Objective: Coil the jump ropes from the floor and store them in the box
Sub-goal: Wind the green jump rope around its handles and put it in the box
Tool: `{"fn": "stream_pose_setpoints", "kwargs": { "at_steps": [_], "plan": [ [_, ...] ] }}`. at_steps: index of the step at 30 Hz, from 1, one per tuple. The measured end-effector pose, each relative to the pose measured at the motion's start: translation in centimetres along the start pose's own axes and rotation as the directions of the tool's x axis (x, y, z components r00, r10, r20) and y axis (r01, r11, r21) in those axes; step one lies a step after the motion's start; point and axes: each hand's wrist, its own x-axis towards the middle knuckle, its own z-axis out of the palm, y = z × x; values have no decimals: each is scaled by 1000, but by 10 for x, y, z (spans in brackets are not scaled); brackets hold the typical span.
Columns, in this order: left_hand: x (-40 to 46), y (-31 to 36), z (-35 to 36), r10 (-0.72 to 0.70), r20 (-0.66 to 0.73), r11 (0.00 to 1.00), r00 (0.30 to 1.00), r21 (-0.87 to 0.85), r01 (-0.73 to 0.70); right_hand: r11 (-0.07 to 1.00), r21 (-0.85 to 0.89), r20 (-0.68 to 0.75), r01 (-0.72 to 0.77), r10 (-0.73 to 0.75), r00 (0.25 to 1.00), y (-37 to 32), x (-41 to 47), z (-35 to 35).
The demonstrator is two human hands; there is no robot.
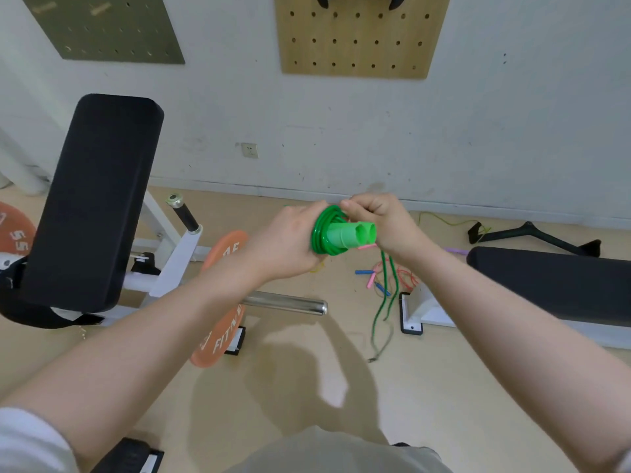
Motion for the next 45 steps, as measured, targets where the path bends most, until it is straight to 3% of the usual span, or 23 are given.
{"fn": "stream_pose_setpoints", "kwargs": {
  "at_steps": [2,4,6,8,13,17,21,23,26,29,32,37,42,45],
  "plan": [
    [0,4,1,-108,-20,990,994,-95,106,996,-80,-50,25,-29,998,7,-3,10],
    [0,6,4,-184,-16,967,983,-183,178,945,-326,-64,32,-55,996,20,-3,19],
    [0,6,10,-258,11,949,966,-185,256,840,-539,-68,-52,18,998,29,-3,28],
    [1,4,13,-316,34,939,948,-130,318,810,-574,-59,-121,106,993,29,-8,36],
    [7,-2,14,-342,171,936,924,-31,352,850,-484,68,-209,274,959,11,-13,37],
    [6,-7,15,-359,255,932,898,56,357,754,-653,291,-80,347,892,7,-16,40],
    [1,-13,21,-399,255,893,881,325,311,698,-708,474,107,357,804,-7,-23,44],
    [0,-18,23,-413,307,870,858,413,270,709,-691,491,141,317,812,-17,-19,41],
    [-3,-20,21,-392,404,863,827,474,178,781,-614,418,115,198,887,-28,-6,25],
    [-4,-10,13,-333,417,875,846,470,113,937,-349,315,-13,131,940,-28,0,6],
    [-4,-3,6,-241,358,930,902,351,109,995,-42,289,-93,101,952,-22,0,-4],
    [-9,7,-2,-106,331,985,937,161,55,979,155,271,-129,83,959,-16,0,-4],
    [-8,12,-4,-93,295,992,951,-56,114,942,252,237,-221,161,958,-1,-4,3],
    [-7,15,-2,-195,233,954,953,-183,239,972,187,131,-143,120,984,8,-9,12]
  ]
}}
